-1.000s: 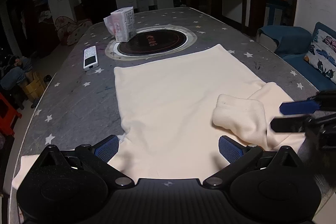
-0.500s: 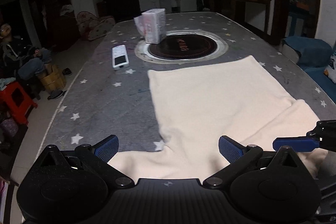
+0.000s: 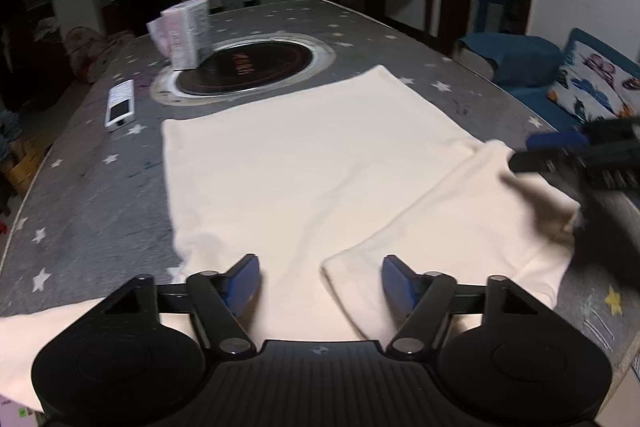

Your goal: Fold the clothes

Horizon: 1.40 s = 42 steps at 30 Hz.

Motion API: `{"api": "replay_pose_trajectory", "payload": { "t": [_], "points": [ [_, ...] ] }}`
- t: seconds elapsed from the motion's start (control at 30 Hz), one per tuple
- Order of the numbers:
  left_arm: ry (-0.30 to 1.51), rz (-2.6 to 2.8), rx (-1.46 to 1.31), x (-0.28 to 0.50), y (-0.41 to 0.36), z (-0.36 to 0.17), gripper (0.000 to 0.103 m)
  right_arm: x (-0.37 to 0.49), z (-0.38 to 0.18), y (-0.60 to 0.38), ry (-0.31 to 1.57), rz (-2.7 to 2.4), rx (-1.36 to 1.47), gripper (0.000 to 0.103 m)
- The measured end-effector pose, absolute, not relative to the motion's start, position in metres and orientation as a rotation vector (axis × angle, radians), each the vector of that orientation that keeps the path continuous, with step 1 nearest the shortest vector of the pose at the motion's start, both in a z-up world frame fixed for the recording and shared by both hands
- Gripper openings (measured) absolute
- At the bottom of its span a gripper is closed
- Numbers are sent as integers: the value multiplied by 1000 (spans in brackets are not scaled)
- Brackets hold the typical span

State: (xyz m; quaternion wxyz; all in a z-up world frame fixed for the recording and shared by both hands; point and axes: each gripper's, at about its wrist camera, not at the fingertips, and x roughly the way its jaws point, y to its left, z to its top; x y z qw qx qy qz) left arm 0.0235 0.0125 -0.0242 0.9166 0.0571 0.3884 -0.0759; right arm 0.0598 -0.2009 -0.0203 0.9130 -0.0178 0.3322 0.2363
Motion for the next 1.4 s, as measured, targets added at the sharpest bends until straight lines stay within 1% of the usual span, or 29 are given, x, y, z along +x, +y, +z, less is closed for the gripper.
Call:
{"api": "replay_pose_trajectory", "payload": {
  "t": [0.03,0.1,0.13,0.2,0.27,0.37,0.43,0.47,0.5,0.57,0.63,0.73,0.77,0.8,0.83,0.87,0.9,1.0,1.07,1.13,1.3,1.4],
  "points": [
    [802,-164,122,24,11,-26,58,65,-22,-205,691,472,-18,44],
    [805,-183,122,25,9,-28,46,71,-24,-213,700,447,17,44],
    [803,-191,122,25,8,-29,44,72,-25,-217,704,436,33,44],
    [797,-203,122,24,7,-29,29,71,-27,-223,708,433,56,44],
    [791,-198,125,25,8,-28,20,65,-28,-229,709,430,62,44],
    [793,-203,106,27,11,-27,20,53,-29,-235,708,425,44,44],
    [796,-201,89,26,14,-25,22,45,-28,-238,707,424,27,44],
    [795,-199,79,25,16,-25,26,40,-27,-239,706,425,21,44],
    [793,-195,72,23,18,-24,39,36,-25,-240,704,427,16,45],
    [790,-175,68,20,20,-22,52,30,-23,-240,697,433,9,47],
    [792,-169,73,19,20,-23,53,25,-22,-239,692,437,0,50],
    [797,-189,85,19,16,-27,50,21,-25,-236,694,440,-16,51],
    [797,-197,88,19,14,-29,43,20,-27,-235,696,441,-21,51],
    [796,-206,88,20,12,-29,32,19,-28,-233,697,444,-23,51],
    [795,-207,87,20,11,-29,28,18,-28,-232,696,447,-29,52],
    [792,-199,93,20,9,-28,20,17,-29,-231,694,449,-35,52],
    [786,-188,104,20,8,-26,14,15,-29,-230,691,449,-44,53],
    [765,-190,92,20,8,-14,9,12,-29,-226,682,454,-68,59],
    [735,-201,97,20,6,-3,8,7,-30,-222,670,461,-89,63],
    [707,-213,101,21,4,9,8,5,-31,-217,661,476,-103,73],
    [645,-261,106,27,-3,40,7,0,-34,-205,635,500,-156,75],
    [617,-289,105,31,-7,56,7,0,-36,-198,622,505,-179,80]
  ]
}}
